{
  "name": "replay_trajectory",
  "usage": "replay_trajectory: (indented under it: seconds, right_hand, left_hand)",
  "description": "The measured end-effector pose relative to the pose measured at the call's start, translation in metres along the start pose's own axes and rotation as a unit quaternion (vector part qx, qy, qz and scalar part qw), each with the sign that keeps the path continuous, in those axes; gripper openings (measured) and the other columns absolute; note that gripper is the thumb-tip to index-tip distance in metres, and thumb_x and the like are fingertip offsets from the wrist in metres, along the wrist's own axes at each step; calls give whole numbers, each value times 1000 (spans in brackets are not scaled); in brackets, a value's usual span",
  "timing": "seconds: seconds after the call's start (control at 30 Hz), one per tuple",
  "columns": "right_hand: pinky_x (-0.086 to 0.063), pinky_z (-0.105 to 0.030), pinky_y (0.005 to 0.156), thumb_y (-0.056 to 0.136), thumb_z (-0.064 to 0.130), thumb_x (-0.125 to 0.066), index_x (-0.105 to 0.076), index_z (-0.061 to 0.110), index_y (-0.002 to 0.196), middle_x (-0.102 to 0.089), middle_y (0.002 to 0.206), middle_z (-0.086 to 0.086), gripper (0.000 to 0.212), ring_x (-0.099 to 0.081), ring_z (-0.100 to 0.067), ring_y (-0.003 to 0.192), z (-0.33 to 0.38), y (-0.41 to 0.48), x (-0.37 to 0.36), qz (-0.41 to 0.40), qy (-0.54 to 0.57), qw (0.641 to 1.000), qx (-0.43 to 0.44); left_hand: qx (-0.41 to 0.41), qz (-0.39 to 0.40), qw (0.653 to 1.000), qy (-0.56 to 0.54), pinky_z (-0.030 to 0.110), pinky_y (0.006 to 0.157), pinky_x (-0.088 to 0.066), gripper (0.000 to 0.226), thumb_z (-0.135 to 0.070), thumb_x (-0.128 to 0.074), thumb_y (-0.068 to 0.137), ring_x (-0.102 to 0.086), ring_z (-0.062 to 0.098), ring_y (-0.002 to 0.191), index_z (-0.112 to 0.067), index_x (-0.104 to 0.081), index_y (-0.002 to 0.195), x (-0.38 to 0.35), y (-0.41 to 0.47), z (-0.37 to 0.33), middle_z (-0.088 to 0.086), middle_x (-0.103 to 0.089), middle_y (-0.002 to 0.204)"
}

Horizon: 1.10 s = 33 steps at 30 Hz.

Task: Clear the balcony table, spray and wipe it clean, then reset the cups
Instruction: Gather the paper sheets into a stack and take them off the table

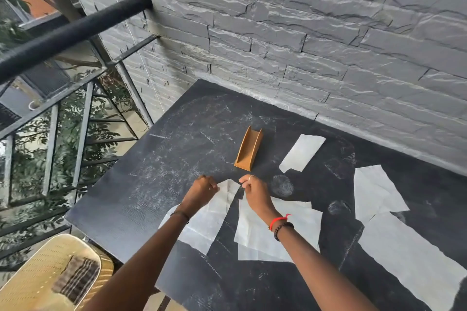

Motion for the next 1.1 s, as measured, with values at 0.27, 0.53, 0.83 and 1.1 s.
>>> replay_trajectory:
  seconds: [0.27,0.53,0.83,1.1]
  right_hand:
    - [-45,-36,87,85,-10,-42,-53,16,132,-47,106,-12,55,-46,-27,104,19,25,-24,60,-193,967,158]
    - [-48,-34,78,76,7,-61,-63,10,76,-60,84,-4,4,-57,-18,83,23,42,-23,68,-55,987,135]
    - [-36,-19,57,84,12,-56,-56,15,76,-46,55,6,9,-42,-3,51,45,28,24,197,126,972,-16]
    - [-54,-27,71,91,7,-52,-57,13,78,-60,71,-2,16,-60,-13,67,40,5,77,232,292,922,-105]
  left_hand:
    - [-22,-14,999,-19,27,78,-43,13,-11,-69,85,-64,32,87,1,-68,88,1,-2,2,8,-56,86]
    - [-57,23,997,-56,25,79,-47,40,-34,-80,75,-52,13,79,-13,-59,101,10,-10,14,0,-50,97]
    - [-59,31,998,13,38,93,-39,51,-78,-52,68,-59,5,89,-35,-57,95,38,-22,-23,-19,-62,93]
    - [-79,127,988,-38,39,93,-51,74,-77,-54,52,-68,16,95,-21,-72,97,56,-20,-47,-3,-74,99]
Point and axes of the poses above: each hand's wrist, its own y-axis towards the middle knuckle, its own x-axis out of the back of the hand, z = x × y, the point moved 1 cm from there along y, towards the middle knuckle
